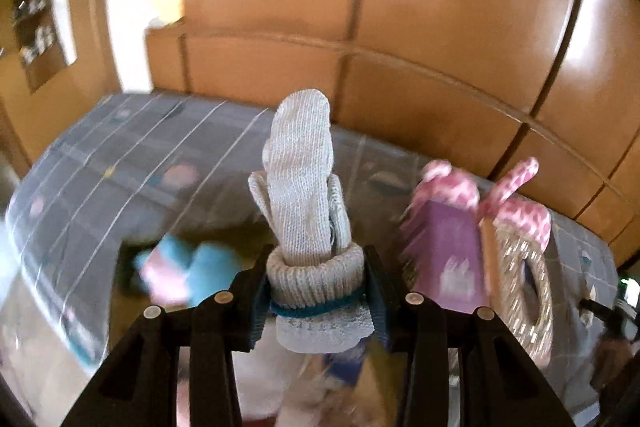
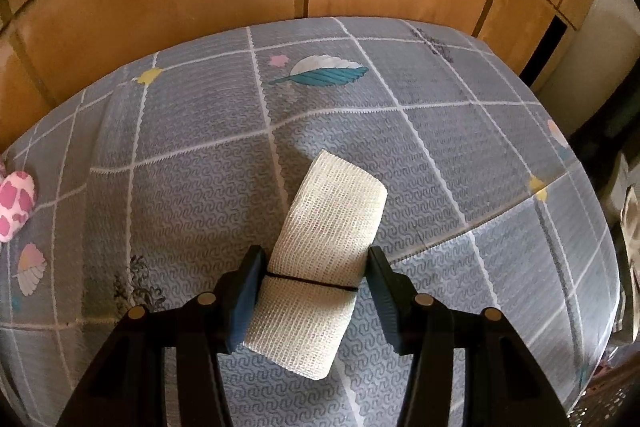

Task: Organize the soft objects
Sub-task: 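Carry the white sock with the left tool into the gold tray and release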

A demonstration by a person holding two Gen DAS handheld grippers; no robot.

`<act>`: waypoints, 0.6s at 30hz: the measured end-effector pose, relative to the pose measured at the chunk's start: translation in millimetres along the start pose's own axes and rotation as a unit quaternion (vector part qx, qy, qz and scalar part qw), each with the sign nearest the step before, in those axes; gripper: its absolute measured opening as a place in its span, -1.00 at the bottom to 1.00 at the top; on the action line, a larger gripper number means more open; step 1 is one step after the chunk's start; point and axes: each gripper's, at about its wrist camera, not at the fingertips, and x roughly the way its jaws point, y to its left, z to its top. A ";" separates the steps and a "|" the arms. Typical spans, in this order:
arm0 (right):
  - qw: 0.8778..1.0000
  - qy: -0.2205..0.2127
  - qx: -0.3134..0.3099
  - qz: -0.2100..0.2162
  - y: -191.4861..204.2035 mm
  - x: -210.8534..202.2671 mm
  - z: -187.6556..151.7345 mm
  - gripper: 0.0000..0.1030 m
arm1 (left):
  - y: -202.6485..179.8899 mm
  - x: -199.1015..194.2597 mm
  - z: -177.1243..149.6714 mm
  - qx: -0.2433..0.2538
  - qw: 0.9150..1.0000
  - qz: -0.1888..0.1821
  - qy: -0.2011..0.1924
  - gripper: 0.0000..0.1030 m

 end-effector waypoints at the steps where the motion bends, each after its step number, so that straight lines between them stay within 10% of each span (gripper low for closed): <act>1: 1.000 -0.001 -0.001 -0.001 0.4 0.3 0.1 0.01 | 15.2 -6.8 -12.8 -0.016 1.000 0.003 0.001 -0.17; 18: 0.999 -0.019 -0.025 -0.015 9.9 -3.0 -5.4 0.00 | 70.3 -8.0 -124.8 -0.057 0.996 0.055 0.044 -0.07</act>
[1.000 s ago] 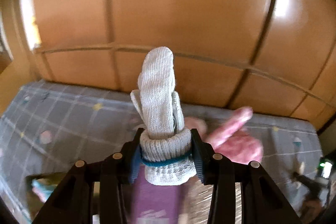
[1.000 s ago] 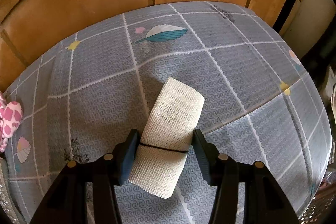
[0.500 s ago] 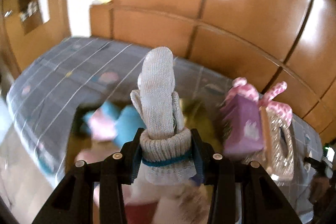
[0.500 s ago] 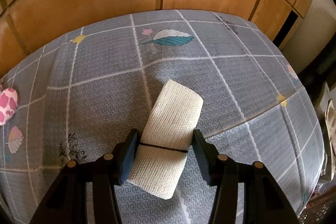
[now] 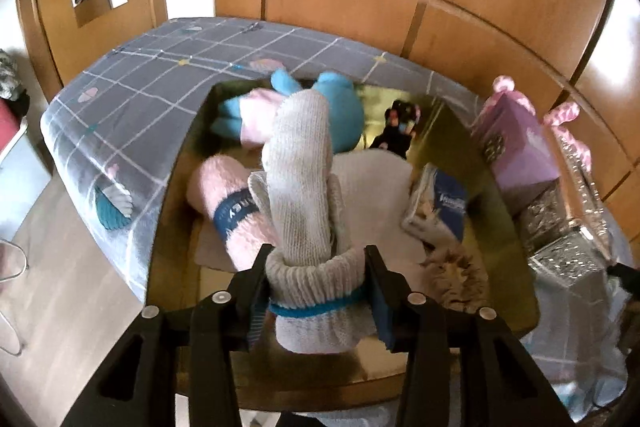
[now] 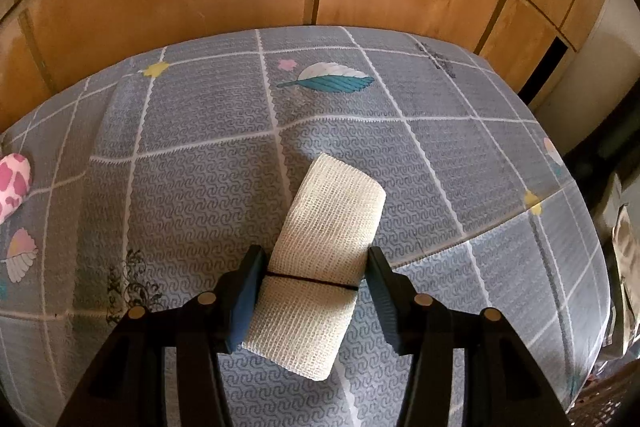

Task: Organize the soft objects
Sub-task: 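Carry the white sock with the left tool into the gold tray and release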

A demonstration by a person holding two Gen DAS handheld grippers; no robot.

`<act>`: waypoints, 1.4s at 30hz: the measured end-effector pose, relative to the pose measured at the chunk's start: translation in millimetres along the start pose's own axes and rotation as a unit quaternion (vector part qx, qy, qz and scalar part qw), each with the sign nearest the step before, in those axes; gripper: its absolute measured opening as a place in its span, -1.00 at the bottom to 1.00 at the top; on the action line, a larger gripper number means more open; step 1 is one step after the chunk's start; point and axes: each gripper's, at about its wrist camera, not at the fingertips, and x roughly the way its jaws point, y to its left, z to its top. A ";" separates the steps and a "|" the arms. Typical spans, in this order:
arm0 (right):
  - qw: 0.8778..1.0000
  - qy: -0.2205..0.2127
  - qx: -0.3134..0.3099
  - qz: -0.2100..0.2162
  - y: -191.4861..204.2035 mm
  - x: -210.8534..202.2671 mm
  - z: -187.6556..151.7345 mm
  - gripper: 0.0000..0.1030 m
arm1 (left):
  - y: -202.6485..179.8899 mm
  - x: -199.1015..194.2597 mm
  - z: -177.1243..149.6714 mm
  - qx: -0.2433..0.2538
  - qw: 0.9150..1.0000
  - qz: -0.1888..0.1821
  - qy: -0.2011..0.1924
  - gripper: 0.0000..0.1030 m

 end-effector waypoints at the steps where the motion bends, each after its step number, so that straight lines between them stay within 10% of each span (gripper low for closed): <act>1: 1.000 -0.001 0.000 0.000 -0.5 0.1 -0.4 0.00 | -1.0 2.9 -1.6 0.000 1.000 0.005 0.001 -0.05; 9: 1.000 -0.008 -0.003 -0.005 1.0 -1.0 -2.9 0.00 | -14.0 -5.6 -5.9 0.032 0.998 0.048 -0.040 0.41; 42: 0.999 0.006 0.038 0.010 2.1 -15.7 1.8 -0.07 | -24.2 -50.4 -7.4 0.023 0.993 0.073 -0.091 0.58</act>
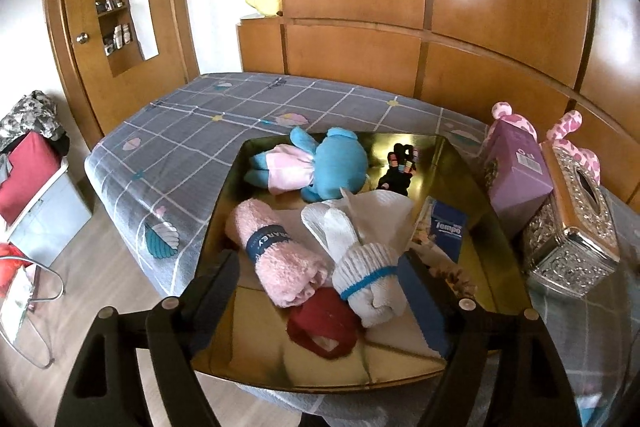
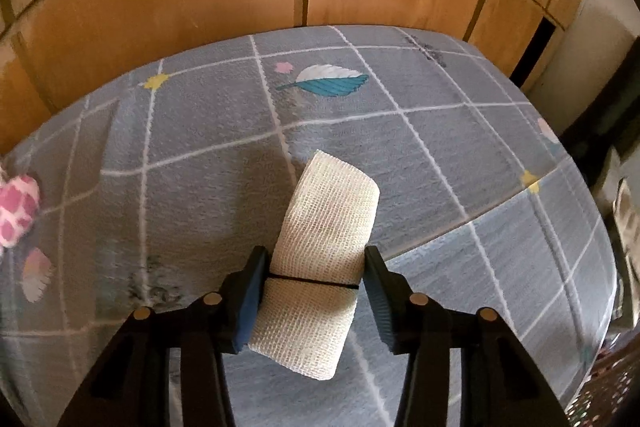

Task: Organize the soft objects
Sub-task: 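Carry the white sock with the left tool into the gold tray and release, then carry the white bandage with the right tool into the gold tray and release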

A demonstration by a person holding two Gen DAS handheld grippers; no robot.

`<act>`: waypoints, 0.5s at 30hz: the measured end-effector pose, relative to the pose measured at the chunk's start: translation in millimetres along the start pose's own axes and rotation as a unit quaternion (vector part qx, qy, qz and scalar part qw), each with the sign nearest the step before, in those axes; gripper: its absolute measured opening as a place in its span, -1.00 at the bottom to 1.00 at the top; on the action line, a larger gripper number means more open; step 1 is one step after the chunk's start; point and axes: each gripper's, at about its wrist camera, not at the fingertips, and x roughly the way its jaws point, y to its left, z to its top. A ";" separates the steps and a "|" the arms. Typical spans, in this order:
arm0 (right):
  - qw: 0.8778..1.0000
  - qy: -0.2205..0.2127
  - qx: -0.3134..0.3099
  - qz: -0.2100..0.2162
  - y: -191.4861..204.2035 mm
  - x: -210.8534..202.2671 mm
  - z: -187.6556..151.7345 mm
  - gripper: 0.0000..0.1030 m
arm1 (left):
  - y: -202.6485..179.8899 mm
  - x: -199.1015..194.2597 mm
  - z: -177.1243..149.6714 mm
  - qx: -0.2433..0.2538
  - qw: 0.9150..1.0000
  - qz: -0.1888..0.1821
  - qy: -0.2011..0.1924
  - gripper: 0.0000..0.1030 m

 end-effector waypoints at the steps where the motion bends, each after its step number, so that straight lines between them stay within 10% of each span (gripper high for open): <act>1: 1.000 -0.001 0.001 0.004 1.3 -2.7 1.2 -0.07 | 0.1 0.1 -0.8 0.000 1.000 -0.001 0.001 0.58; 15: 0.997 -0.019 0.003 0.072 37.3 -40.3 24.1 -0.07 | 5.7 3.0 -6.0 -0.011 1.000 -0.014 0.010 0.61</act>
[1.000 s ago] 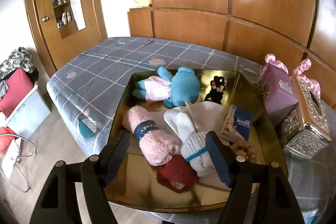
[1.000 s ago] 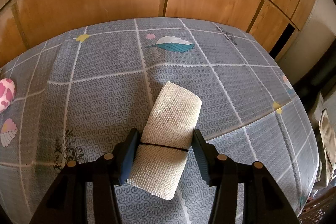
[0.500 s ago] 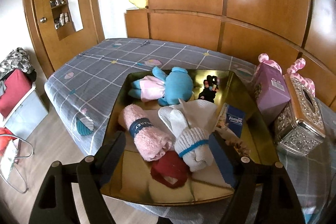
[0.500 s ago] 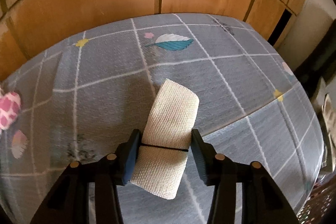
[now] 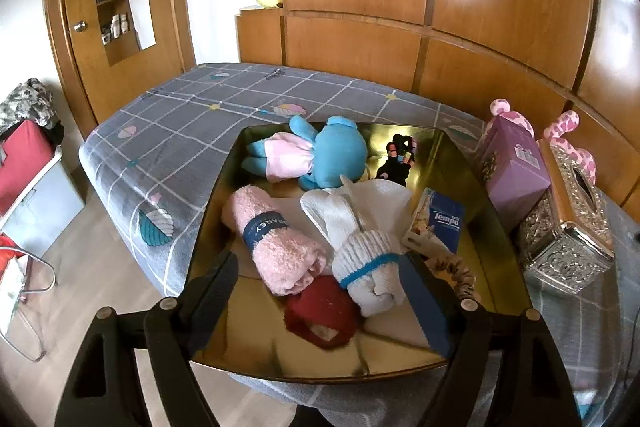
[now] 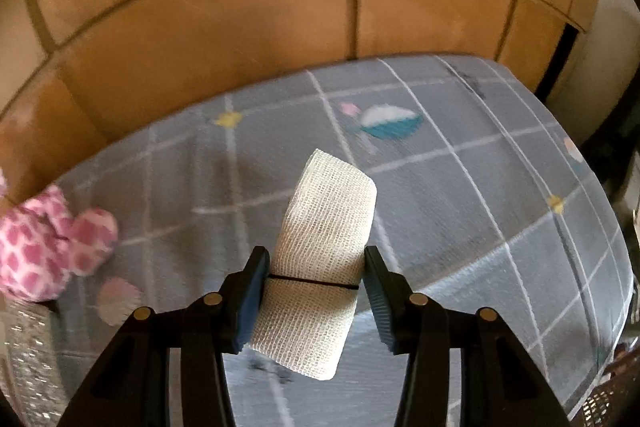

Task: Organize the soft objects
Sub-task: 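Carry the white bandage with the right tool into the gold tray and release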

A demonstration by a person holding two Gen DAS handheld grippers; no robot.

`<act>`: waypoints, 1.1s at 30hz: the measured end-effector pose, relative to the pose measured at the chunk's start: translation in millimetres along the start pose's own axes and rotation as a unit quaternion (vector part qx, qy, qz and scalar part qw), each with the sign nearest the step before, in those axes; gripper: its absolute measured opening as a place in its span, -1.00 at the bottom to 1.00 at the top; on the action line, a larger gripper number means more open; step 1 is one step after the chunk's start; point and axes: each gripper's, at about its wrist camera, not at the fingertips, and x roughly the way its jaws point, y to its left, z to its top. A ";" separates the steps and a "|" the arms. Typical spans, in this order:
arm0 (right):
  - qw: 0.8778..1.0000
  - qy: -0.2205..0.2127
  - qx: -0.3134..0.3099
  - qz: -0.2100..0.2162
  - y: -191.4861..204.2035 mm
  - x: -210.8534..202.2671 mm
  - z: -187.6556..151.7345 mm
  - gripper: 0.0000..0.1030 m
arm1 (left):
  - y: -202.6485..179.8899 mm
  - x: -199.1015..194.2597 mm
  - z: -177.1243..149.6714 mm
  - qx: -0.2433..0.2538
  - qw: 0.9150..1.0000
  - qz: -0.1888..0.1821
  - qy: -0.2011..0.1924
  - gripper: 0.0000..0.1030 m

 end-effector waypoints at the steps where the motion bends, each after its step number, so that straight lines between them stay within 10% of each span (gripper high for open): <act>1: 1.000 -0.004 -0.003 0.008 6.8 -4.5 3.9 -0.07 | 0.1 -0.1 0.0 0.001 1.000 0.000 0.000 0.62; 18: 0.982 -0.089 -0.103 0.128 142.6 -93.9 53.6 -0.07 | 4.9 9.8 -1.8 -0.002 1.000 -0.005 0.015 0.62; 33: 0.927 -0.106 -0.258 0.252 307.2 -151.4 18.6 -0.07 | 16.6 9.3 1.0 -0.012 1.000 0.001 0.014 0.62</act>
